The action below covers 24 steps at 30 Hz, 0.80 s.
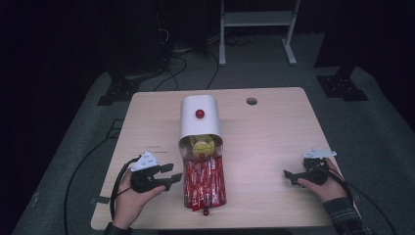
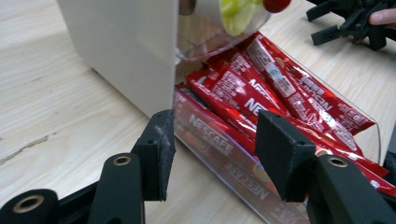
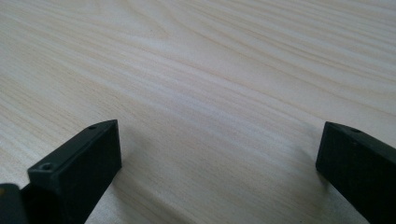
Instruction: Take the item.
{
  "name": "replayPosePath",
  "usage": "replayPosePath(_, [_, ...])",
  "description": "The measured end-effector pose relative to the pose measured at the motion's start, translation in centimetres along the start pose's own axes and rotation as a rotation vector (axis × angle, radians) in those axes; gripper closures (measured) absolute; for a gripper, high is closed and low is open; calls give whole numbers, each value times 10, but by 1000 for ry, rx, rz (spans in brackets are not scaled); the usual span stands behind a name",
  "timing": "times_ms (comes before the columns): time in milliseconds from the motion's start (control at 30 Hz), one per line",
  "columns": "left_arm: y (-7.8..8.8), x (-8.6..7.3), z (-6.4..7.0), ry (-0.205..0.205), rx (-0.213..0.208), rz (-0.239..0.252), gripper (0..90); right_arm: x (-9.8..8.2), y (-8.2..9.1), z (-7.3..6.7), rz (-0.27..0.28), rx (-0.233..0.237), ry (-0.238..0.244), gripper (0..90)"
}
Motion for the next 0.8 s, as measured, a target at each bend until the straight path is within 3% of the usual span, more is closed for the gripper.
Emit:
replayPosePath(233, [-6, 4, 9, -22, -23, 0, 480, 0, 0, 0, 0, 0, -1, 0])
replayPosePath(800, [-27, 8, 21, -28, -70, -11, 468, 0, 0, 0, -1, 0, -1, 0])
Point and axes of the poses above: each handheld gripper's, and its own axes: y roughly backward along the jaws, x roughly out of its top, z roughly to its right, the point moved 2 cm from there along -y, roughly forward along the jaws, and after that the axes turned 12 degrees about -x, right-handed, at the moved point
